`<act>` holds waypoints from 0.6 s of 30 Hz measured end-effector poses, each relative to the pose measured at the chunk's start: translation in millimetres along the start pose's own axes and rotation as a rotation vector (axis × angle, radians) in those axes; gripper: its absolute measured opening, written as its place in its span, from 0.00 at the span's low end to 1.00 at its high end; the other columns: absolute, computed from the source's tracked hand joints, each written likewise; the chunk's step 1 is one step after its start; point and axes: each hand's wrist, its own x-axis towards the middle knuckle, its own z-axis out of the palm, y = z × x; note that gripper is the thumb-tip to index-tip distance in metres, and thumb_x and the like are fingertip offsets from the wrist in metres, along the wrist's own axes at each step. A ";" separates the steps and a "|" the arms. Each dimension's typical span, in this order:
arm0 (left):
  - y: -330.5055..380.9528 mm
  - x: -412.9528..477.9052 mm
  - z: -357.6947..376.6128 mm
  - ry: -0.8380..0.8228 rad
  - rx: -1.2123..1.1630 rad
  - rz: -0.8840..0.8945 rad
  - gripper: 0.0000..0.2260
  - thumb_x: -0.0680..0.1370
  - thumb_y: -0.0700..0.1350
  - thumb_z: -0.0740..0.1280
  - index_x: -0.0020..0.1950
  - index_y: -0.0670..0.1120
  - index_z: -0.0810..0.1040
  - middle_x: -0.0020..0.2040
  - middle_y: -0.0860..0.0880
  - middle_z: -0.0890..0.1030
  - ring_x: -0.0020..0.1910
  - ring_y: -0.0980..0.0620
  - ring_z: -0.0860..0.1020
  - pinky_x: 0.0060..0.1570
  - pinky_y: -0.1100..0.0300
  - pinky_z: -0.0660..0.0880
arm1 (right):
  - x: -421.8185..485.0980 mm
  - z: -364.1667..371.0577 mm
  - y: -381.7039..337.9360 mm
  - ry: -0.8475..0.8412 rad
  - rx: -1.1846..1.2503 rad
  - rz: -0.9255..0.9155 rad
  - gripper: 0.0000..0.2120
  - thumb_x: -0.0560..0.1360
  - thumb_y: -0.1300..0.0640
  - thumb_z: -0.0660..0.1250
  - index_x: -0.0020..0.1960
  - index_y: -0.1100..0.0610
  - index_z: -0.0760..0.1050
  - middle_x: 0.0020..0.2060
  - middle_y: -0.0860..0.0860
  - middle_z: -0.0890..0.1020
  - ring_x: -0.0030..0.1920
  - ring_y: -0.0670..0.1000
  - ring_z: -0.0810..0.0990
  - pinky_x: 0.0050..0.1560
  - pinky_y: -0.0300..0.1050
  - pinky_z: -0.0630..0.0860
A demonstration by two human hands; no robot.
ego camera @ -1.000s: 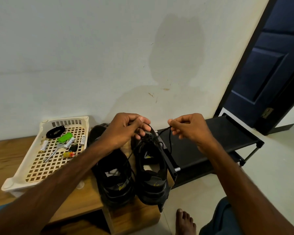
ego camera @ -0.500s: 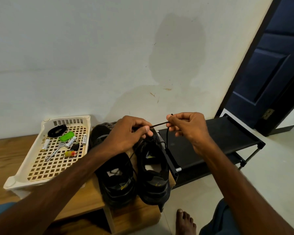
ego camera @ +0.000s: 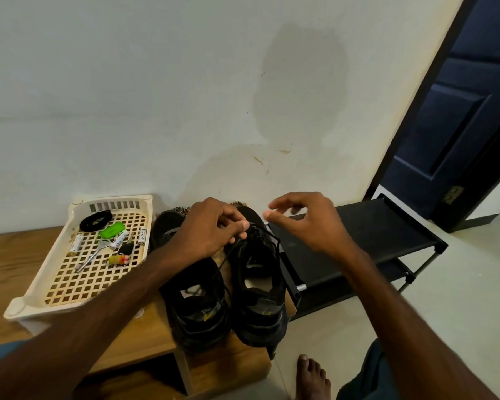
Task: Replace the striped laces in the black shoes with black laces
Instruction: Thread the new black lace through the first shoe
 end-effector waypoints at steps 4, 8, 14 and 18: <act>2.2 0.9 4.2 0.035 0.017 -0.004 0.05 0.78 0.49 0.73 0.47 0.49 0.87 0.35 0.56 0.85 0.32 0.57 0.83 0.35 0.71 0.77 | -2.5 18.8 -10.1 -0.171 0.086 -0.130 0.10 0.75 0.53 0.77 0.56 0.46 0.86 0.46 0.41 0.87 0.48 0.37 0.84 0.49 0.34 0.79; 0.6 -1.2 4.4 0.031 0.007 -0.034 0.07 0.79 0.50 0.72 0.46 0.49 0.87 0.35 0.56 0.86 0.32 0.56 0.83 0.33 0.69 0.76 | -0.1 24.1 -12.4 -0.095 0.049 -0.137 0.09 0.76 0.56 0.76 0.55 0.49 0.87 0.45 0.43 0.88 0.45 0.38 0.84 0.48 0.33 0.81; 3.0 -10.4 12.0 0.129 0.188 -0.054 0.11 0.75 0.59 0.74 0.40 0.54 0.83 0.31 0.58 0.83 0.31 0.64 0.81 0.33 0.73 0.76 | 1.2 16.0 -3.9 -0.024 -0.025 -0.016 0.03 0.74 0.53 0.78 0.45 0.51 0.87 0.36 0.44 0.86 0.37 0.40 0.85 0.44 0.42 0.85; 3.8 -22.4 28.8 0.081 0.380 -0.111 0.10 0.72 0.57 0.77 0.43 0.52 0.84 0.36 0.57 0.83 0.37 0.62 0.81 0.43 0.60 0.82 | 3.4 7.8 4.0 0.040 0.018 0.036 0.04 0.73 0.52 0.79 0.44 0.51 0.86 0.35 0.44 0.86 0.36 0.41 0.85 0.42 0.39 0.83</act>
